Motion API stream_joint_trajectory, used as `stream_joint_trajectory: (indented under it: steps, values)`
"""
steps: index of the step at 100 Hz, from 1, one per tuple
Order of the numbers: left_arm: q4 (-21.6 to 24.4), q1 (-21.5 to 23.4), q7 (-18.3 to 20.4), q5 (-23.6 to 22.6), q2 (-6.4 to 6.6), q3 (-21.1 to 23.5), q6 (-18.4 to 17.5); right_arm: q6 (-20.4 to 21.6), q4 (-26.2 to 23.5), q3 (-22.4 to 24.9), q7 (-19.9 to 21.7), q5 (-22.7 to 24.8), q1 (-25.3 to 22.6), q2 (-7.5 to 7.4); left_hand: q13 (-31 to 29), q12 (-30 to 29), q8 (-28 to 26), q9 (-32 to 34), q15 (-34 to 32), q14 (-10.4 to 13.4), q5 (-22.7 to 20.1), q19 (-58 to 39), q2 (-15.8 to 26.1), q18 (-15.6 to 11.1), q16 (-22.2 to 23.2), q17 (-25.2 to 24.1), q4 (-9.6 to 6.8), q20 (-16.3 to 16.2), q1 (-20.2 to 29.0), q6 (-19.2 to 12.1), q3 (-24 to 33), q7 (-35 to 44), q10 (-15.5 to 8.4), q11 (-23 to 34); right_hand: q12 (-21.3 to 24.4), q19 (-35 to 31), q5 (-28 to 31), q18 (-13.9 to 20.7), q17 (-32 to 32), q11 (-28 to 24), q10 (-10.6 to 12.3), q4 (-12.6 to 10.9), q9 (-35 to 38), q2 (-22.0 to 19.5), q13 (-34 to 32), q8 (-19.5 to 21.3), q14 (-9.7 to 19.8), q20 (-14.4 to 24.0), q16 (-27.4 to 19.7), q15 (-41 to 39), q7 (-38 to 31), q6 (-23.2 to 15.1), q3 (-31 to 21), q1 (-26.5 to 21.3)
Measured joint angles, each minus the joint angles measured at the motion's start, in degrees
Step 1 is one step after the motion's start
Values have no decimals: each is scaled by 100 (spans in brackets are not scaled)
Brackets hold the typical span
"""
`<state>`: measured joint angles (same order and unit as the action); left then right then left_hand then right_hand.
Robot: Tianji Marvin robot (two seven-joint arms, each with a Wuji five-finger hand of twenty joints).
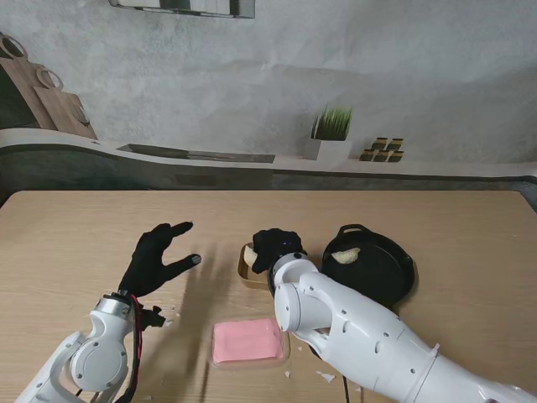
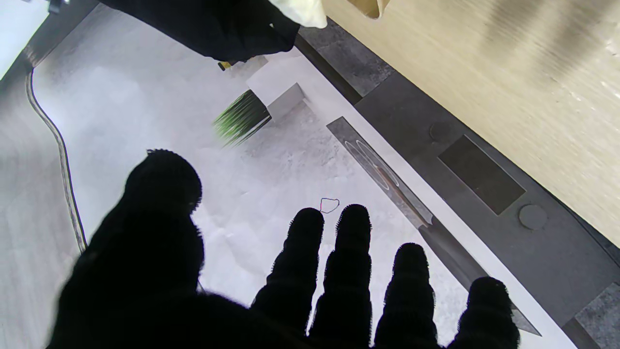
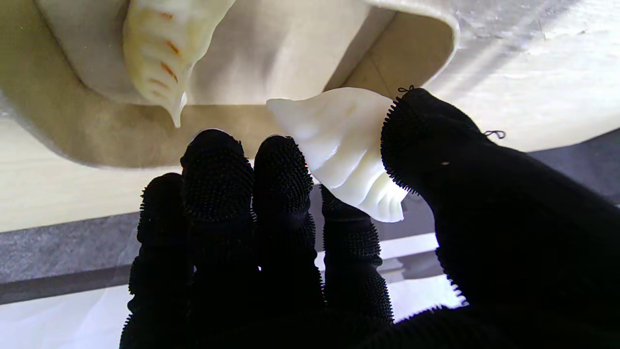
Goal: Load dumplings into a food container
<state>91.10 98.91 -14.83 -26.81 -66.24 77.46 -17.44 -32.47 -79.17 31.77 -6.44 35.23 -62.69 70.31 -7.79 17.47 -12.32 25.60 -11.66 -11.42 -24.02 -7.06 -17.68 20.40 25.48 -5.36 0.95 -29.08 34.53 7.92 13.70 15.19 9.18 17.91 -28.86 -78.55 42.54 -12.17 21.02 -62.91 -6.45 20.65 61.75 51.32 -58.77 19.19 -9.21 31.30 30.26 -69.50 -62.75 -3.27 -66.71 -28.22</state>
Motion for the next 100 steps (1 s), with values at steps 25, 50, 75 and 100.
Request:
stream_joint_trajectory:
  steps: [25,50,75,100]
  values:
    - [25,23,2,28,0,6,1,-215,206,-254,93,-50,140,103,0,0,0,1,0,0,0,0,1,0,0,0,0,0,1,24,-1,0,0,0,76,0,-21,0,0,0,0,-2,-17,-7,0,-21,0,0,-2,9,-1,0,-1,-4]
    - [27,41,-28,18,-6,57,-22,-418,85,-367,591,-105,211,40,0,0,0,2,0,0,0,0,1,0,0,0,0,0,2,29,-1,-1,0,0,147,21,-701,164,-587,0,-10,-833,-1258,-557,1081,226,-2,-59,141,419,527,204,-72,147]
    - [27,42,-32,19,-6,62,-31,-555,-214,-376,795,-9,211,-107,0,0,0,2,0,0,-1,0,0,0,0,0,0,0,2,32,-1,-2,0,0,65,355,-2097,570,-1447,128,64,-947,-3336,-707,2801,345,125,-61,297,878,828,276,170,428]
    - [17,36,6,32,-1,49,-73,164,-1352,761,1277,874,-605,-459,0,0,0,0,0,0,-1,0,1,0,0,2,0,0,3,36,-1,-3,0,0,73,578,-2330,717,-1678,134,175,-947,-3819,-913,3266,341,238,-38,299,1132,862,113,349,499]
